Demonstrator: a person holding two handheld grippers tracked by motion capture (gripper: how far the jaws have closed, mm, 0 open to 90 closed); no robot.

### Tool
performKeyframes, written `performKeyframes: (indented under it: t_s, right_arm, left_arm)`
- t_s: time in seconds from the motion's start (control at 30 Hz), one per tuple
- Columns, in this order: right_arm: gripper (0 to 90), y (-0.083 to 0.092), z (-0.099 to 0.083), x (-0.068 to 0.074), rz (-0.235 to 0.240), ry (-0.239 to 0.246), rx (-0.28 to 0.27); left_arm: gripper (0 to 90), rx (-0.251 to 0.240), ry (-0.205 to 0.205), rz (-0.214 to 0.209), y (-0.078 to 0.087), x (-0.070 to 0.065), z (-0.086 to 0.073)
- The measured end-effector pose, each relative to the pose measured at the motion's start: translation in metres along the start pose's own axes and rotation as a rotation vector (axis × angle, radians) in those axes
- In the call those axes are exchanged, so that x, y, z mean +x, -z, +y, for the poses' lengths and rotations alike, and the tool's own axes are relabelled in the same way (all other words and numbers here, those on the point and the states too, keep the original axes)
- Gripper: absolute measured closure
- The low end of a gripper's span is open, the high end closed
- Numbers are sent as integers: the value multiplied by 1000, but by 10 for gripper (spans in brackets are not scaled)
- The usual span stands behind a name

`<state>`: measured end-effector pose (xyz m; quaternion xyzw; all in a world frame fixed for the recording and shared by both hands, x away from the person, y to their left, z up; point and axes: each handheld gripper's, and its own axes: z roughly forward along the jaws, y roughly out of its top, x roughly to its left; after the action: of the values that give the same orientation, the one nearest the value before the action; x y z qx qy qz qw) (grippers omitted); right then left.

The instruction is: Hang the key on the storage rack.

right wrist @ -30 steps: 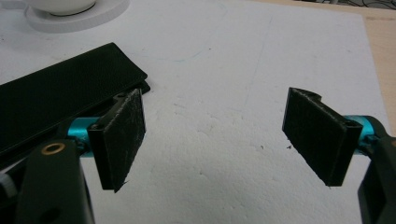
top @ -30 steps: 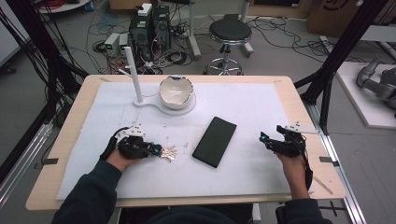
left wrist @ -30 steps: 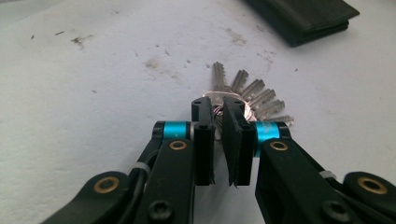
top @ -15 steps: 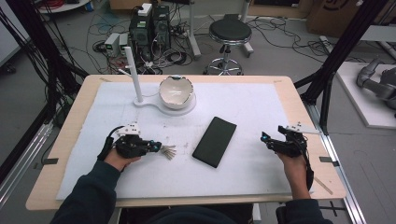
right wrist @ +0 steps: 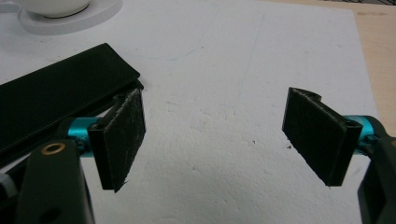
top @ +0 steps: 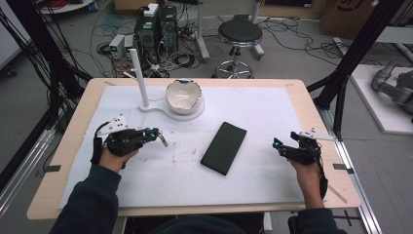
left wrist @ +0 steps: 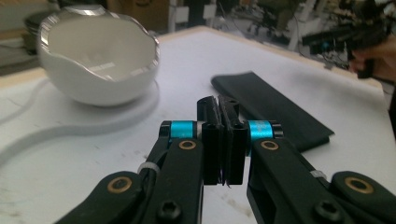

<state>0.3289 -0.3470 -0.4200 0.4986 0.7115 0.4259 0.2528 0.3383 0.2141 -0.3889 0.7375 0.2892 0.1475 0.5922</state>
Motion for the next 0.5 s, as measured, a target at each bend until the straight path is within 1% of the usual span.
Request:
performKeyframes:
  t_s: [0.07,0.13,0.2,0.3,0.37,0.5]
  right_arm:
    - [216,0,0,0,-1,-1,-1]
    - [215,0,0,0,-1,0,-1]
    - [216,0,0,1,-2,-2,-2]
    - [216,-1,0,2,-1,0,3]
    - [216,-2,1,3,1,4,5]
    - [216,-3,1,5,3,4,8]
  left_arm:
    - [879,-34,0,29,7,6,7]
    - [880,-67,17,54,13,14,15]
    - [880,-84,21,83,19,23,25]
    - [880,-111,36,109,26,39,45]
    - [880,-108,31,122,27,46,56]
    - [879,-91,34,149,24,63,79]
